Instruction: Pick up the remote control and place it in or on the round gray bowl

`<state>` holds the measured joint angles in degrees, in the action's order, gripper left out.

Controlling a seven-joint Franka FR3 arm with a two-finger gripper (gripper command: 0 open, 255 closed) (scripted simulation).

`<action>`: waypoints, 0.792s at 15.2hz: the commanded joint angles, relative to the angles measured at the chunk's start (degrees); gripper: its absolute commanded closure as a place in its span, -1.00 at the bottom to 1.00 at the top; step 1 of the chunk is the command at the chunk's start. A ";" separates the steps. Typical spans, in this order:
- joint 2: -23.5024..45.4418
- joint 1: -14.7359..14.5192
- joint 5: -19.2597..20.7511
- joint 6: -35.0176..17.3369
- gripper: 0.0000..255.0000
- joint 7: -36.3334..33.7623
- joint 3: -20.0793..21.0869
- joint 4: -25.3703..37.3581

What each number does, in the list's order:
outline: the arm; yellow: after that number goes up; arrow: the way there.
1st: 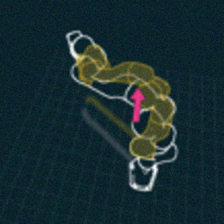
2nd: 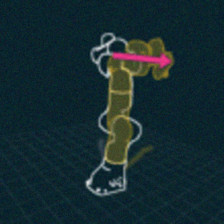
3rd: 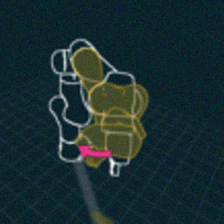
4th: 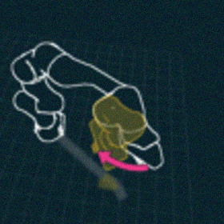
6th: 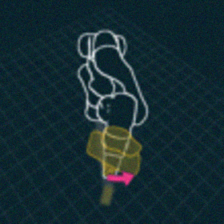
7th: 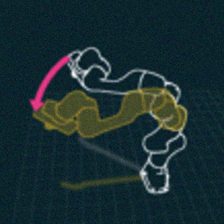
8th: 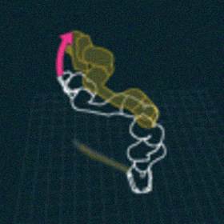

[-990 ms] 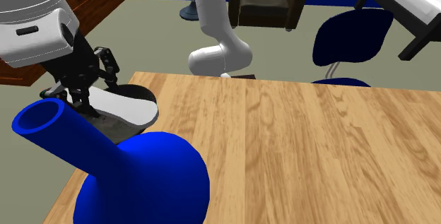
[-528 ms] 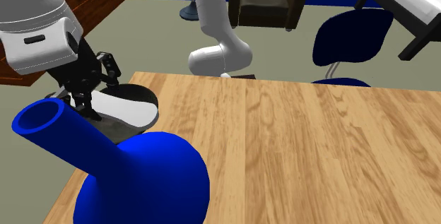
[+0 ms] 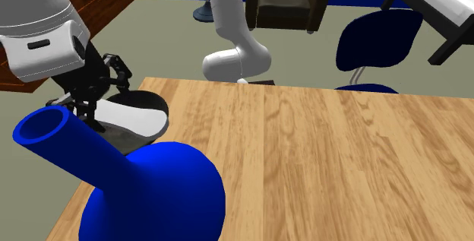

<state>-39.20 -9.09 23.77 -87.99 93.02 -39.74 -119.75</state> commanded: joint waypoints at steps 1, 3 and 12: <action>-0.07 0.02 -0.01 -0.01 -1.00 -0.08 0.08 -0.12; 1.15 -0.55 -0.95 3.37 -1.00 0.50 0.81 4.39; 2.51 -1.11 -1.77 6.39 -1.00 1.10 1.26 8.68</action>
<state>-36.70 -10.19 22.01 -81.62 94.11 -38.47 -111.10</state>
